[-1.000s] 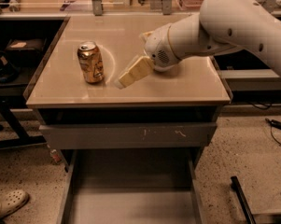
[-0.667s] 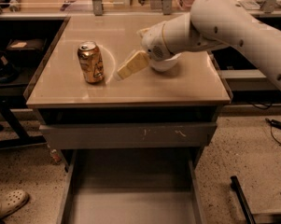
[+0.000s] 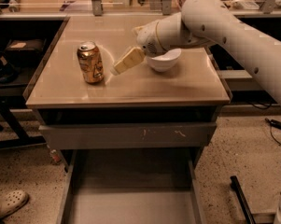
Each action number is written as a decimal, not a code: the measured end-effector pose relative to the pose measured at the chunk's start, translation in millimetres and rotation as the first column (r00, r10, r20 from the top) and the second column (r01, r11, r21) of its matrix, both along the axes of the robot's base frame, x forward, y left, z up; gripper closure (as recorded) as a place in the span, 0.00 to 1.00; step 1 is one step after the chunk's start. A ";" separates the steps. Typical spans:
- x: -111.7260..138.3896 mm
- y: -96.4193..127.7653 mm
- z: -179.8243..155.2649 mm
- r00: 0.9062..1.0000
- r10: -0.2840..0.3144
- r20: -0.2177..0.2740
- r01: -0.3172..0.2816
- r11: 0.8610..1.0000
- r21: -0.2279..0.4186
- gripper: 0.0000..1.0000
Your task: Place orange can into middle drawer
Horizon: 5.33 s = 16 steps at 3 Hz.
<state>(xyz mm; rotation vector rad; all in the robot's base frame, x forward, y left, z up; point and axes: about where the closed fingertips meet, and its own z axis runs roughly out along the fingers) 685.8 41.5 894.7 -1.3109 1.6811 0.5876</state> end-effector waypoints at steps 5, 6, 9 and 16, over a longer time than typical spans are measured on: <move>-18.3 97.1 -9.0 0.999 0.040 -0.024 -0.038 0.996 0.081 0.00; -35.3 131.1 -4.4 1.000 0.015 -0.008 -0.015 0.996 0.083 0.00; -90.2 164.8 -28.1 0.998 -0.031 -0.051 0.031 1.000 0.002 0.00; -59.7 201.7 -61.6 0.957 -0.172 -0.235 0.090 0.942 -0.323 0.00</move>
Offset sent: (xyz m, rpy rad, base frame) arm -0.0263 0.0937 -0.0007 0.0761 0.0315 0.0427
